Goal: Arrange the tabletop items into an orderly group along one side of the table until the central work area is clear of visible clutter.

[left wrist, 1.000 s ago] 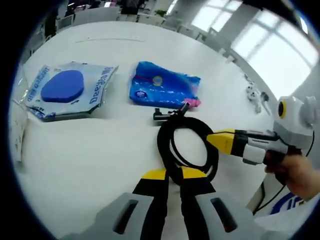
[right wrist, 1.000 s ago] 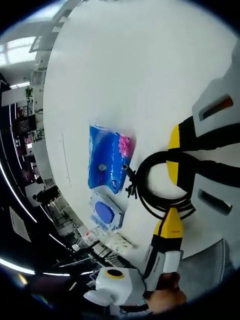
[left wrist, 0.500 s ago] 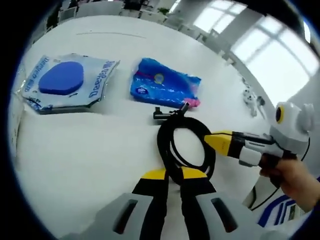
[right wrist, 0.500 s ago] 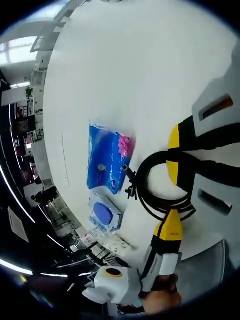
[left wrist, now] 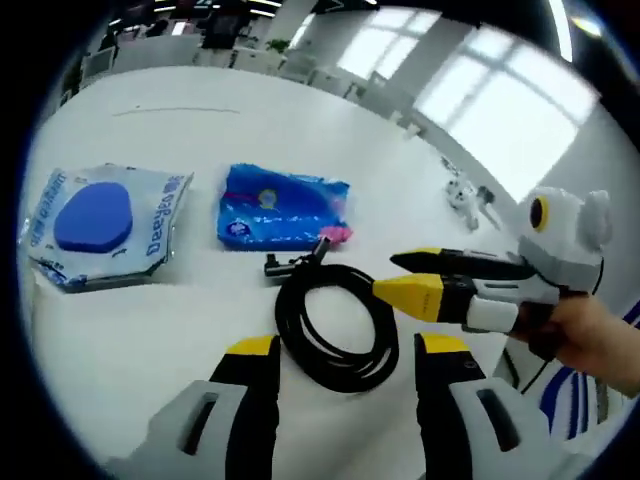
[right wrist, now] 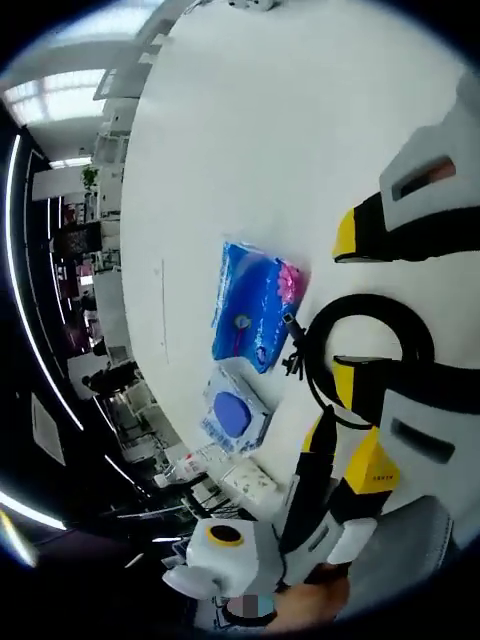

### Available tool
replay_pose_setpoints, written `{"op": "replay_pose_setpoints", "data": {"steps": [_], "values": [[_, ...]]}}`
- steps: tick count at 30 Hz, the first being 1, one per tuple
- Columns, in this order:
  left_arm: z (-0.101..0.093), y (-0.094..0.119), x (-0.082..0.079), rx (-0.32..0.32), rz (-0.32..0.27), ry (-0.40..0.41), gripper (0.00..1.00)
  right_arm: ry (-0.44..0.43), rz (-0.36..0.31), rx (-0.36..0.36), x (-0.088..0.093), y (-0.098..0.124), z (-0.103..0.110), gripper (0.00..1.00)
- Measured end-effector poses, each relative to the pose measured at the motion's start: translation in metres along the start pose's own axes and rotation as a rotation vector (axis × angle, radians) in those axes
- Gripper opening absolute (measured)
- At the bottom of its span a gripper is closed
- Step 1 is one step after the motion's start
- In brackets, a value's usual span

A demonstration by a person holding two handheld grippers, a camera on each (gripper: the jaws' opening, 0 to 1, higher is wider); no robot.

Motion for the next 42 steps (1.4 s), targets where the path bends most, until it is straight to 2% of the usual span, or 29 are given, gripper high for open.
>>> {"op": "replay_pose_setpoints", "data": {"steps": [2, 4, 6, 10, 18, 36, 42], "values": [[0.000, 0.003, -0.004, -0.005, -0.042, -0.051, 0.76, -0.022, -0.031, 0.009, -0.003, 0.002, 0.003, 0.53], [0.001, 0.006, -0.003, -0.009, -0.034, -0.067, 0.85, -0.023, -0.035, 0.007, -0.003, 0.003, 0.004, 0.64], [0.004, 0.008, -0.001, -0.007, -0.013, -0.080, 0.90, -0.030, -0.033, 0.014, -0.002, 0.004, 0.005, 0.68], [0.012, 0.014, -0.003, -0.008, -0.034, -0.095, 0.93, -0.044, -0.022, 0.024, 0.002, 0.004, 0.009, 0.68], [0.027, 0.022, -0.008, -0.017, -0.050, -0.097, 0.92, -0.049, -0.021, 0.036, -0.003, 0.001, 0.023, 0.66], [0.045, 0.029, -0.016, -0.003, -0.058, -0.058, 0.90, -0.051, -0.033, 0.054, -0.018, -0.010, 0.032, 0.63], [0.059, 0.034, -0.022, -0.008, -0.066, -0.058, 0.89, -0.049, -0.032, 0.051, -0.023, -0.017, 0.038, 0.63]]}}
Point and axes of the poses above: the point that each gripper's makers call its tool centre point, and the gripper's own axes: y roughly backward along the fingers, z roughly to its left, x roughly out of its underside, the point moved 6 cm from there along y, roughly backward along the fingers, and after that the axes turned 15 degrees about -x, right-handed, at the moved point
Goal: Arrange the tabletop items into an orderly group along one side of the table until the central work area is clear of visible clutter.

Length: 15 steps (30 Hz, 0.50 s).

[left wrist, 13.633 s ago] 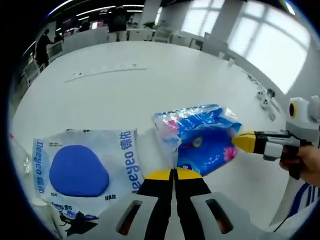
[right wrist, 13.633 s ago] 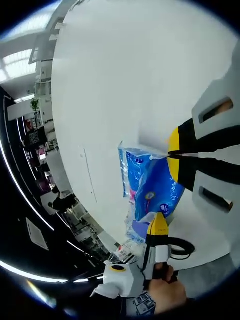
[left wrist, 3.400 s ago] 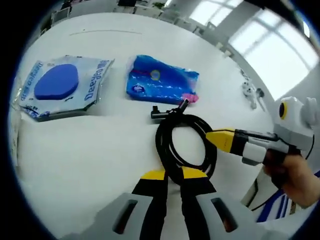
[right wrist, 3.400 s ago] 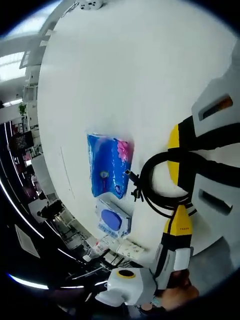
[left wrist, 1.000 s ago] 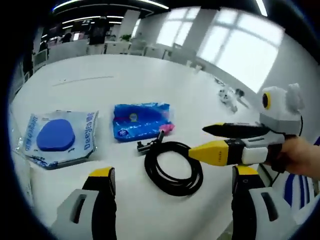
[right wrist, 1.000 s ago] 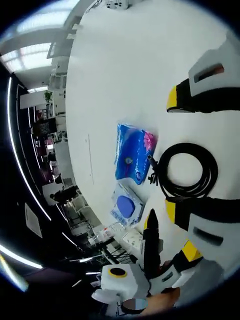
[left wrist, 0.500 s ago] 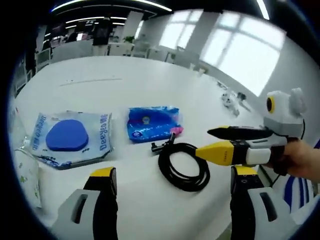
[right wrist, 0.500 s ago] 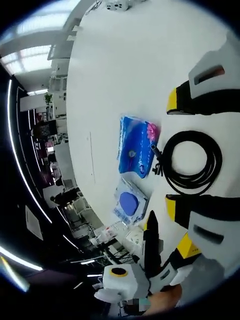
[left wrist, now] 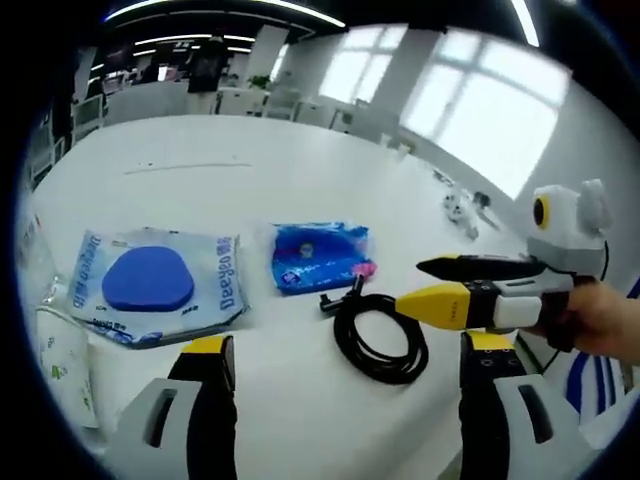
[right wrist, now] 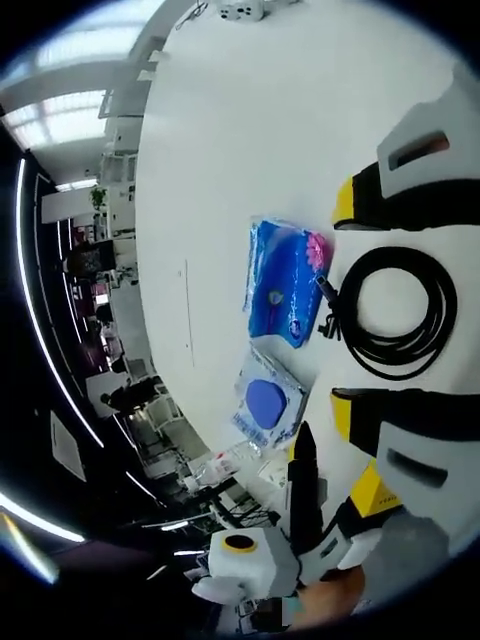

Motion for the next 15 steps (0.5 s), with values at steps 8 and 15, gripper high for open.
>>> {"op": "replay_pose_setpoints", "data": {"steps": [8, 15], "values": [[0.020, 0.005, -0.004, -0.023, -0.011, 0.020, 0.89, 0.013, 0.005, -0.019, -0.007, -0.013, 0.010, 0.62], [0.036, 0.013, -0.007, -0.039, -0.016, 0.010, 0.88, 0.017, -0.012, -0.028, -0.016, -0.024, 0.018, 0.62]]}}
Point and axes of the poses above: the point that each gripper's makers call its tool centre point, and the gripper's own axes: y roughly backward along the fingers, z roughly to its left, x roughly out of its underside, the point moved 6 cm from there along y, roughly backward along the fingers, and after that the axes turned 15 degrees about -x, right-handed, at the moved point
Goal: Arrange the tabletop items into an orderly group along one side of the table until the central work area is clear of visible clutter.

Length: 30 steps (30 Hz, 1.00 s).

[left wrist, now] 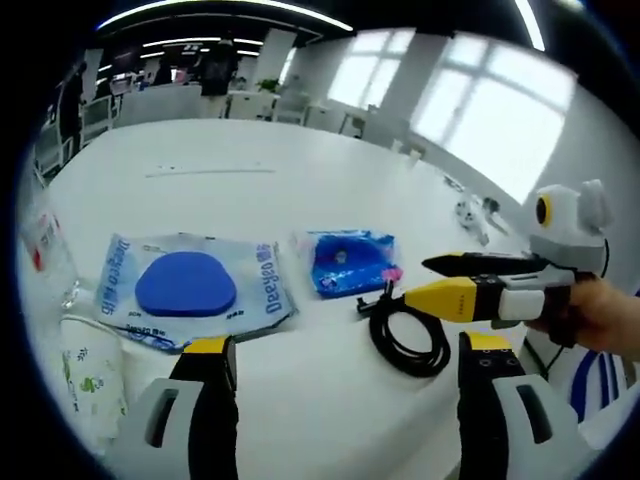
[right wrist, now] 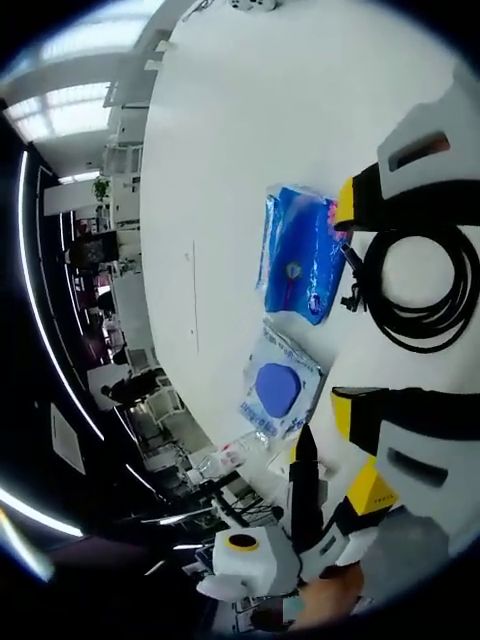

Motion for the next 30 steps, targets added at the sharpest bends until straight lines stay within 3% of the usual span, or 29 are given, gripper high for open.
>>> {"op": "replay_pose_setpoints", "data": {"steps": [17, 30], "values": [[0.059, 0.014, -0.010, -0.084, -0.018, 0.035, 0.87, 0.000, 0.007, -0.027, -0.003, -0.019, 0.024, 0.61], [0.061, 0.012, -0.006, -0.077, -0.007, 0.032, 0.85, -0.011, 0.025, -0.034, 0.001, -0.020, 0.028, 0.59]]}}
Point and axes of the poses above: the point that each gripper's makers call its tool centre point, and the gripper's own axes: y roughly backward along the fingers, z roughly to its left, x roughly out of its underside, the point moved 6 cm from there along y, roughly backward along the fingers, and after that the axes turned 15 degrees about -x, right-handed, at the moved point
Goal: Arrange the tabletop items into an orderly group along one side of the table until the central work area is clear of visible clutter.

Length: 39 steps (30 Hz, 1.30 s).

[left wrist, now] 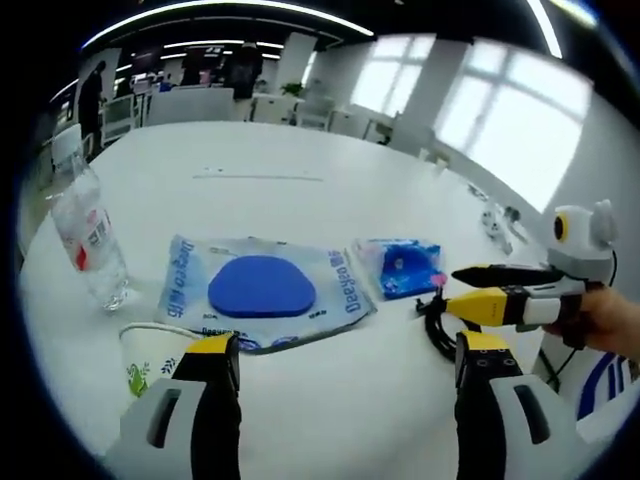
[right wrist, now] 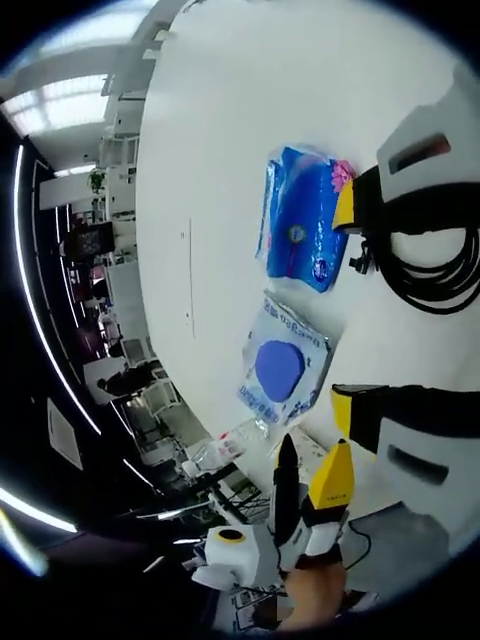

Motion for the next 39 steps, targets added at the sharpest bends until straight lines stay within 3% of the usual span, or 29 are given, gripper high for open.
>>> {"op": "replay_pose_setpoints", "data": {"steps": [5, 21, 39], "values": [[0.012, -0.001, -0.003, -0.012, -0.001, -0.003, 0.84, 0.000, 0.006, -0.019, -0.001, -0.007, 0.002, 0.58], [0.064, -0.010, -0.032, -0.100, -0.047, 0.073, 0.82, 0.006, 0.030, -0.057, -0.003, -0.030, 0.007, 0.56], [0.101, -0.032, -0.038, -0.158, 0.021, 0.105, 0.77, -0.019, 0.063, -0.054, -0.002, -0.053, 0.000, 0.54]]}}
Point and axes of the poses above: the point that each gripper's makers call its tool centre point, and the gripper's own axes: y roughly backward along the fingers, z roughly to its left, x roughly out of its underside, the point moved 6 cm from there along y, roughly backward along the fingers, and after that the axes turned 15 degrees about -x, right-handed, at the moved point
